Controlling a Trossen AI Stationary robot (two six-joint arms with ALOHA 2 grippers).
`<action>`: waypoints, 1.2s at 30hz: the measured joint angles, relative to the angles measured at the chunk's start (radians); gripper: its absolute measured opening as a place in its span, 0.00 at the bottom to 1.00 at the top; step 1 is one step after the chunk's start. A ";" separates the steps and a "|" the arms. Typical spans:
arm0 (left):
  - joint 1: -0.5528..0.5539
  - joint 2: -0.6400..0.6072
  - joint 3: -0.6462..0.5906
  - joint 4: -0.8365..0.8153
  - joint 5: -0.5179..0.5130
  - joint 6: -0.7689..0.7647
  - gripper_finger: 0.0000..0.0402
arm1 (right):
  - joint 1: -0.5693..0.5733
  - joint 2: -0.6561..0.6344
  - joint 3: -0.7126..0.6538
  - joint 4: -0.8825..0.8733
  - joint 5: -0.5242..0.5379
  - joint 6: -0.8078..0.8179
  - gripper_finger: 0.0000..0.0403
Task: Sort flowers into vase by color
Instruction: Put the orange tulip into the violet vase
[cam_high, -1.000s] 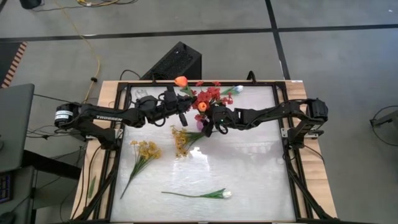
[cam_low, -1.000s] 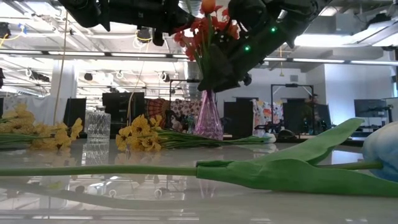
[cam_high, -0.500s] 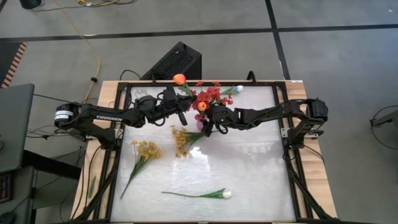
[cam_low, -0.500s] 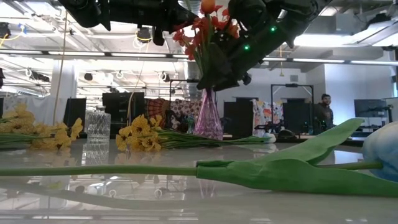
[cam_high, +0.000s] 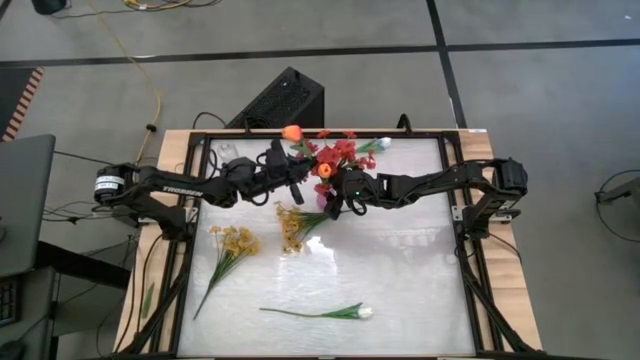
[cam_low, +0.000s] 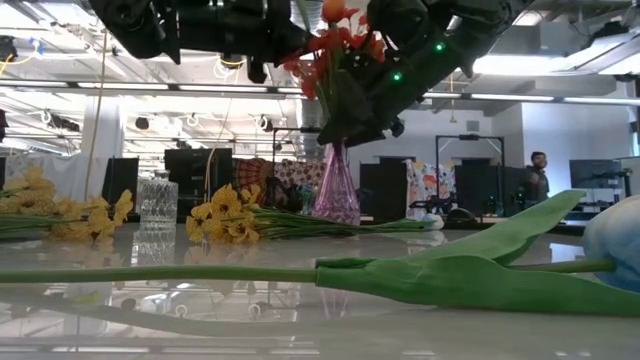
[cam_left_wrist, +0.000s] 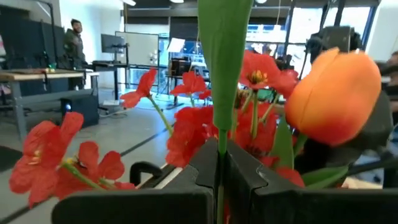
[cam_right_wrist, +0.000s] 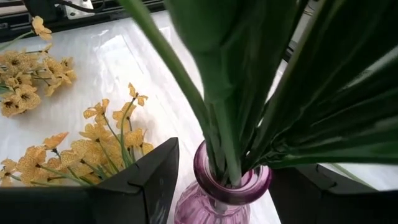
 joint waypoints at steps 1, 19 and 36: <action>0.000 0.000 -0.004 0.001 0.000 0.016 0.00 | 0.000 0.000 0.000 -0.001 0.000 0.000 0.62; -0.001 -0.003 -0.008 -0.144 0.137 0.096 0.00 | 0.000 0.000 0.000 0.000 0.001 0.000 0.62; 0.000 -0.016 -0.011 -0.135 0.130 0.086 0.00 | 0.000 -0.001 0.000 -0.020 0.000 -0.003 0.62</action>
